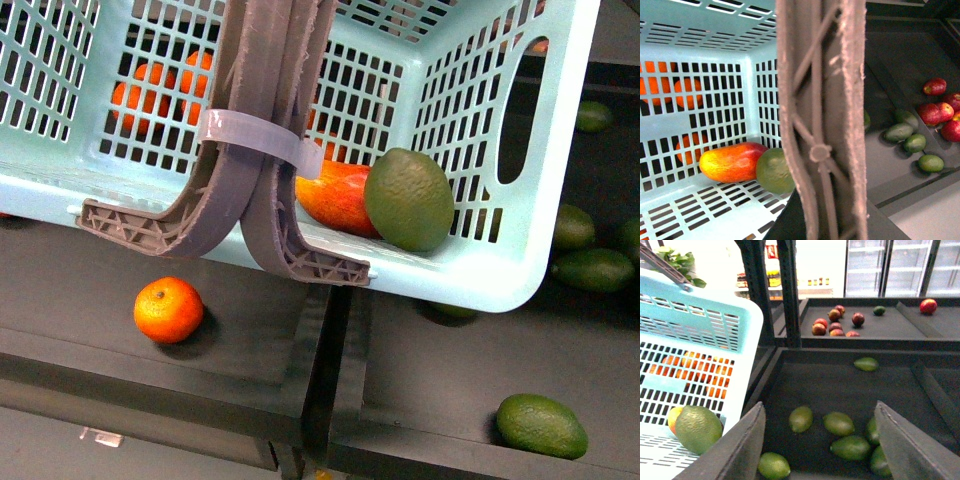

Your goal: Pick mango and avocado into basket

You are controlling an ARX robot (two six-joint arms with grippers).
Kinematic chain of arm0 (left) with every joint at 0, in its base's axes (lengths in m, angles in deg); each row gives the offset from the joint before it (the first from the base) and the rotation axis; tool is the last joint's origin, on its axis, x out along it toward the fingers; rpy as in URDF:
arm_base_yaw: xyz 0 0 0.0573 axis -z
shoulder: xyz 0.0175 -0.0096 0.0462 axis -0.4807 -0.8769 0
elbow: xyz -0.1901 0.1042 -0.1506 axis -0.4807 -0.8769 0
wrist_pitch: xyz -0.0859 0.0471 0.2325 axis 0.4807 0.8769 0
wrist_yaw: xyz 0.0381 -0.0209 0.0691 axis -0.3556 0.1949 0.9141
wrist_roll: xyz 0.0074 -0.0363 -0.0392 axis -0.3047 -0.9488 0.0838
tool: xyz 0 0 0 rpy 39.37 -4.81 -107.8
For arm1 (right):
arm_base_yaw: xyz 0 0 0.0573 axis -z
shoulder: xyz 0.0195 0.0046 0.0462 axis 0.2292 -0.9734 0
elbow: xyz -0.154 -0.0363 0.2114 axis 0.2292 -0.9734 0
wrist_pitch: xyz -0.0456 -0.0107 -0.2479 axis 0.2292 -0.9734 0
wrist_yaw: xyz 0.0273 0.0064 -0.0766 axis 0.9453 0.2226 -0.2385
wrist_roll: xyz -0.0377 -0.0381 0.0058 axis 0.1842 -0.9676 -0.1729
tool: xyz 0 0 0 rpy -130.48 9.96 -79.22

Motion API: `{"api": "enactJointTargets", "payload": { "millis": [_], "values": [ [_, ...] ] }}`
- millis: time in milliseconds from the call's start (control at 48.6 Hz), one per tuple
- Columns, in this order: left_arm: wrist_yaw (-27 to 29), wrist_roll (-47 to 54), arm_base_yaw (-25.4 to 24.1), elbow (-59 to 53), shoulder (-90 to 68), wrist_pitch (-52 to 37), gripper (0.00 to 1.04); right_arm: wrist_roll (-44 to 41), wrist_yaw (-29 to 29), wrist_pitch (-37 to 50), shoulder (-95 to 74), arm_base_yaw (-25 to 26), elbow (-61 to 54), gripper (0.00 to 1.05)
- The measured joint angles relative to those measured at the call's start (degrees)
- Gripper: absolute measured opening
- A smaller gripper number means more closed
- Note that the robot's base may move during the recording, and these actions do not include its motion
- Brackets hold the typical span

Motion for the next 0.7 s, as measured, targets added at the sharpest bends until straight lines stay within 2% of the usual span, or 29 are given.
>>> {"api": "enactJointTargets", "payload": {
  "millis": [165,206,247,309,350,699],
  "values": [
    [-0.04,0.04,-0.02,0.00,0.00,0.00,0.06,-1.84,-0.50,-0.04,1.84,-0.28,-1.11,0.31],
    [-0.07,0.02,-0.02,0.00,0.00,0.00,0.06,-1.90,-0.48,-0.04,1.97,-0.33,-1.33,0.26],
    [-0.07,-0.15,-0.02,0.00,0.00,0.00,0.06,-2.05,-0.52,-0.02,2.23,-0.33,-1.68,0.16],
    [-0.07,-0.13,0.00,0.00,0.00,0.00,0.06,-2.12,-0.48,-0.02,2.51,-0.33,-1.90,0.05],
    [-0.04,-0.09,-0.02,0.00,0.00,0.00,0.06,-2.21,-0.48,-0.02,2.62,-0.33,-1.99,0.01],
    [-0.07,-0.09,-0.02,0.00,0.00,0.00,0.06,-2.29,-0.50,0.20,4.83,-0.33,-4.37,0.02]
  ]
}}
